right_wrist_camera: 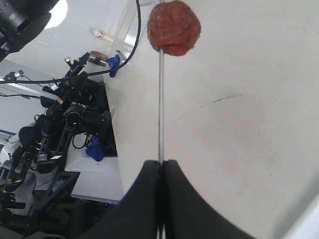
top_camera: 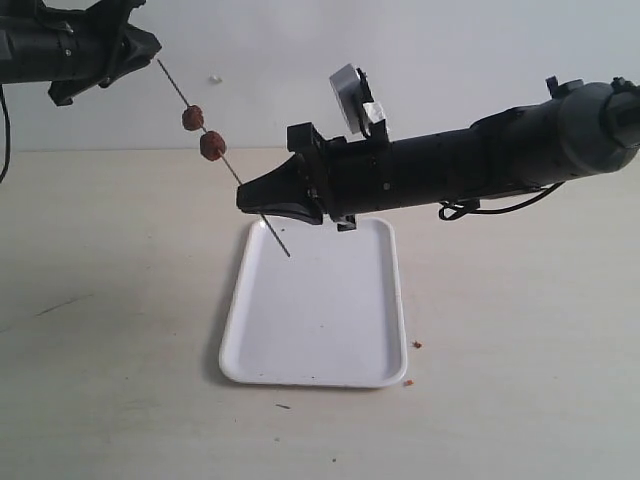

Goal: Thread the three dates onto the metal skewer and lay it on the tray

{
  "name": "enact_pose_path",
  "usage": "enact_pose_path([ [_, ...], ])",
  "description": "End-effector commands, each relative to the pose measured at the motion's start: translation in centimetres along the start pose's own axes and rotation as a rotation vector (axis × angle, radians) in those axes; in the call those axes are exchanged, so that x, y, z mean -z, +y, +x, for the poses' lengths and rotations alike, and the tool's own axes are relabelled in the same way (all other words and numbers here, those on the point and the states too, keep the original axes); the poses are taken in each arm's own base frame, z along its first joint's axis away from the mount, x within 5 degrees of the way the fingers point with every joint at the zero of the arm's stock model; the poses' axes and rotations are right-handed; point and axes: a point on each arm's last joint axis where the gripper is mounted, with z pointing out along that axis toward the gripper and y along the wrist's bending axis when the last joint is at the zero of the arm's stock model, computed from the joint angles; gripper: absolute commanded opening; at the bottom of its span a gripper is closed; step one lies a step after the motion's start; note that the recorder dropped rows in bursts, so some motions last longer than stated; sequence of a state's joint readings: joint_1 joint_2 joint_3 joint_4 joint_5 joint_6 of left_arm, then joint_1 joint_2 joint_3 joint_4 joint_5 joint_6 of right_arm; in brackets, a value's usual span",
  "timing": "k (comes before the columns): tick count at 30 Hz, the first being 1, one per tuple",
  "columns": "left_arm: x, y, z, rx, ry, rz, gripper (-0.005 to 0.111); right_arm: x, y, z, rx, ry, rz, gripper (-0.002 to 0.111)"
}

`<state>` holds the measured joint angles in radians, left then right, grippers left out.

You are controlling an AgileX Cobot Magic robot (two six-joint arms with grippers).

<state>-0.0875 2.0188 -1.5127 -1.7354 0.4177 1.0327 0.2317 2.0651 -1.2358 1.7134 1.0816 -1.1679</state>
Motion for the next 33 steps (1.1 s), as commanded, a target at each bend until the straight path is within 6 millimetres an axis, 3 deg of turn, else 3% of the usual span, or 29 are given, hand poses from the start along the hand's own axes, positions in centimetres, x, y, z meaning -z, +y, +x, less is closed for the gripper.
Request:
enact_pose_path([
  [1, 0.0, 0.0, -0.1, 0.065, -0.013, -0.013, 0.027, -0.4, 0.3, 0.0, -0.005, -0.019, -0.004, 0.000],
  [9, -0.1, -0.3, 0.1, 0.096, 0.001, 0.007, 0.027, -2.1, 0.7, 0.9, 0.011, 0.002, 0.040, 0.000],
  [25, -0.1, -0.3, 0.1, 0.096, 0.001, 0.008, 0.027, -2.1, 0.7, 0.5, 0.052, -0.016, 0.067, 0.000],
  [33, -0.1, -0.2, 0.2, 0.096, 0.002, 0.004, 0.027, -2.3, 1.8, -1.0, 0.089, -0.041, 0.043, 0.000],
])
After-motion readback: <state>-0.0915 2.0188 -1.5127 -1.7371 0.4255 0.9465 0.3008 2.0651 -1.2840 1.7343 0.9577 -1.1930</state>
